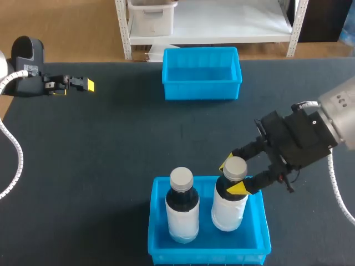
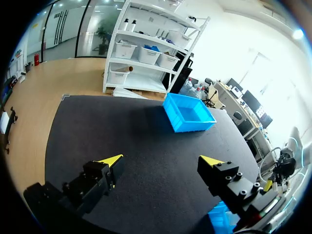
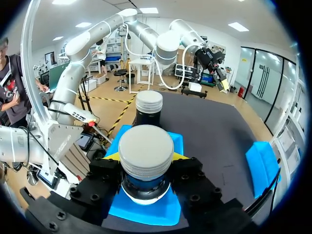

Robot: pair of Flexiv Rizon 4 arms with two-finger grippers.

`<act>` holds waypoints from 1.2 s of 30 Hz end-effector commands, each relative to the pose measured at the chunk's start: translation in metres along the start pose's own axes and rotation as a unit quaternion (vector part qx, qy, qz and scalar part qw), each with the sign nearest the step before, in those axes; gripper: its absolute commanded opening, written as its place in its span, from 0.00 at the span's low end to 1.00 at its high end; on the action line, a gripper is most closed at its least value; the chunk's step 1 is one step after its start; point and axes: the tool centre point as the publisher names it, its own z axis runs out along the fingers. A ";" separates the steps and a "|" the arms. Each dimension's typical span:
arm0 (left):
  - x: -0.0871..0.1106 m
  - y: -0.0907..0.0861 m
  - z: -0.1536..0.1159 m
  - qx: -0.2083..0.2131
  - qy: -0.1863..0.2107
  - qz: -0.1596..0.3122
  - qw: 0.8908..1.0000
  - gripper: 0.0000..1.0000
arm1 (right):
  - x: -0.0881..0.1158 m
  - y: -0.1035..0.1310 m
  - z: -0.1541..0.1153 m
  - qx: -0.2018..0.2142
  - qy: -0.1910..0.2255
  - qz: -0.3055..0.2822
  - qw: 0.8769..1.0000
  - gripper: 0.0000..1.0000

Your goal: Pick up the bottle, and place it in the far bin if it is heavy, or in the near bin if it is light.

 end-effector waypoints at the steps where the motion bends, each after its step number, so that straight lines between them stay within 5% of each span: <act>1: 0.000 0.000 0.000 0.000 0.000 0.000 1.000 1.00 | 0.002 0.000 0.002 0.003 0.000 0.000 1.000 0.00; 18: 0.000 0.000 0.000 0.000 0.000 0.000 1.000 1.00 | 0.014 -0.003 0.010 0.002 0.001 0.018 1.000 0.05; 21: 0.000 0.000 0.000 0.000 0.000 0.000 1.000 1.00 | 0.014 -0.003 0.010 0.001 0.002 0.020 1.000 0.20; 22: 0.000 0.000 0.000 0.000 0.000 0.000 1.000 1.00 | 0.014 -0.003 0.010 0.001 0.003 0.020 1.000 0.35; 24: 0.000 0.000 0.000 0.000 0.000 0.000 1.000 1.00 | 0.014 -0.003 0.010 0.000 0.004 0.019 1.000 0.47; 25: 0.000 0.000 0.000 0.000 0.000 0.000 1.000 1.00 | 0.014 -0.003 0.010 -0.001 0.006 0.019 1.000 0.85; 26: 0.000 0.000 0.000 0.000 0.000 0.000 1.000 1.00 | 0.014 -0.003 0.010 0.000 0.007 0.019 1.000 1.00; 36: 0.000 0.000 0.000 0.000 0.000 0.000 1.000 1.00 | 0.012 -0.006 -0.014 0.013 0.020 0.028 0.999 1.00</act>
